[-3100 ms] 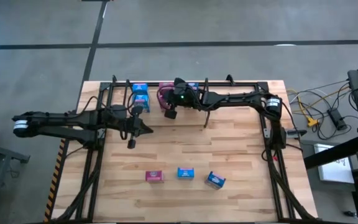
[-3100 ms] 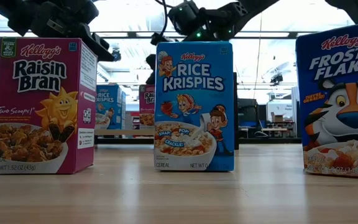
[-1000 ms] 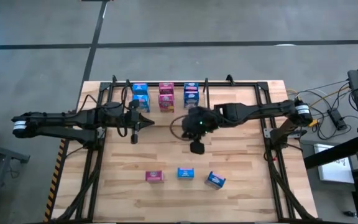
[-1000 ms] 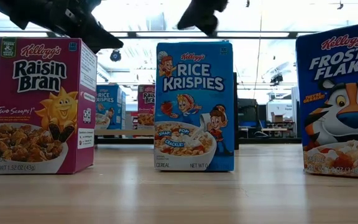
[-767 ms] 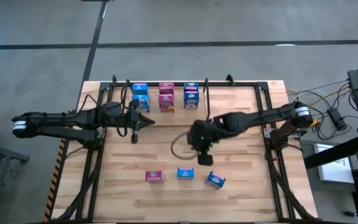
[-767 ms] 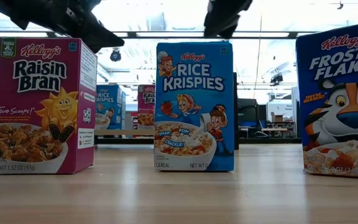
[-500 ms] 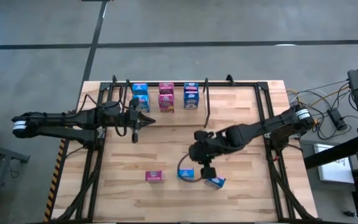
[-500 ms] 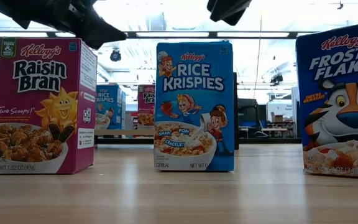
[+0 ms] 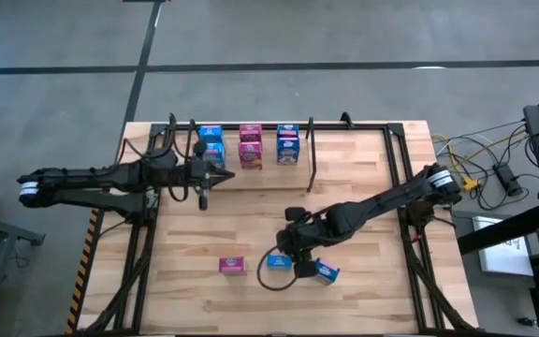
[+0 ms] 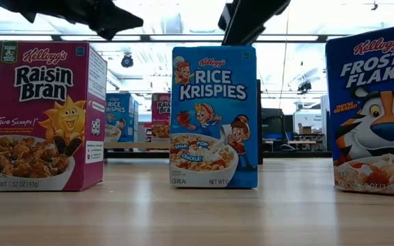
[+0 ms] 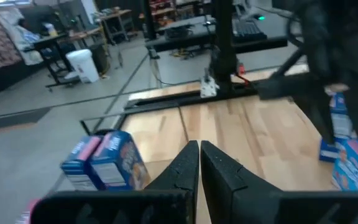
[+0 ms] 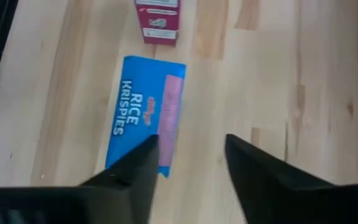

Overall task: Stack cereal on shelf
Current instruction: Put the light blue cereal box on the shelf aligned with the light blue cereal box

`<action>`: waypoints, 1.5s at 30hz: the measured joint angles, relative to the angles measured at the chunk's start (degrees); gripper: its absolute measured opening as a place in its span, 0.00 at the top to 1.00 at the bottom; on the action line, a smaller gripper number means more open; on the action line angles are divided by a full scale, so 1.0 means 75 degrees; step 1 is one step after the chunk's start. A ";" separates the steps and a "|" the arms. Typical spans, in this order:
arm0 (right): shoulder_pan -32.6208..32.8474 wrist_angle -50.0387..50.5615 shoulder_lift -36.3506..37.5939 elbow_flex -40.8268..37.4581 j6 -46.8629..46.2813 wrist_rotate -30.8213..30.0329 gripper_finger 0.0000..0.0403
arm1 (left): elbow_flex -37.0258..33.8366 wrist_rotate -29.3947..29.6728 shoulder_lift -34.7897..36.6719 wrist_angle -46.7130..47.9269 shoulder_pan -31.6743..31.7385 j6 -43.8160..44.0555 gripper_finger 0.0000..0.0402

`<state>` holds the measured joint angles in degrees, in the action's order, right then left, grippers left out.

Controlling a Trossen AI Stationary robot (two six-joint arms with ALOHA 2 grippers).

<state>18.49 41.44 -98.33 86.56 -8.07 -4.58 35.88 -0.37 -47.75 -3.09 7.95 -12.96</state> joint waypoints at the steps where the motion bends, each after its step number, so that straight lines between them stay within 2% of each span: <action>1: 0.0003 -0.0029 -0.0043 0.0007 0.0040 0.0003 0.53 | 0.0042 0.0059 -0.0004 0.0000 0.0002 -0.0002 1.00; 6: 0.0005 0.0000 -0.0128 0.0167 -0.0175 0.0009 0.34 | 0.0072 0.0132 -0.0041 -0.0008 0.0002 -0.0005 1.00; 11: 0.0076 -0.0013 -0.0131 0.0181 -0.0773 0.0004 0.26 | 0.0055 0.0180 -0.0049 0.0005 0.0002 -0.0006 1.00; 22: 0.0153 0.0037 -0.0404 0.0169 -0.1073 0.0006 0.30 | 0.0061 0.0185 -0.0050 0.0019 0.0002 -0.0096 1.00; 34: 0.0241 -0.0039 -0.0222 0.0437 -0.1533 0.0000 0.30 | 0.0061 0.0185 -0.0050 -0.0028 0.0002 -0.0411 1.00; 45: 0.0352 -0.0014 -0.0867 0.0420 -0.1607 -0.0017 0.30 | 0.0111 0.0182 -0.0052 -0.0078 -0.0001 -0.0680 1.00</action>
<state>21.13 41.33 -104.83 89.71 -20.12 -4.71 36.71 0.99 -48.14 -3.67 7.94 -18.05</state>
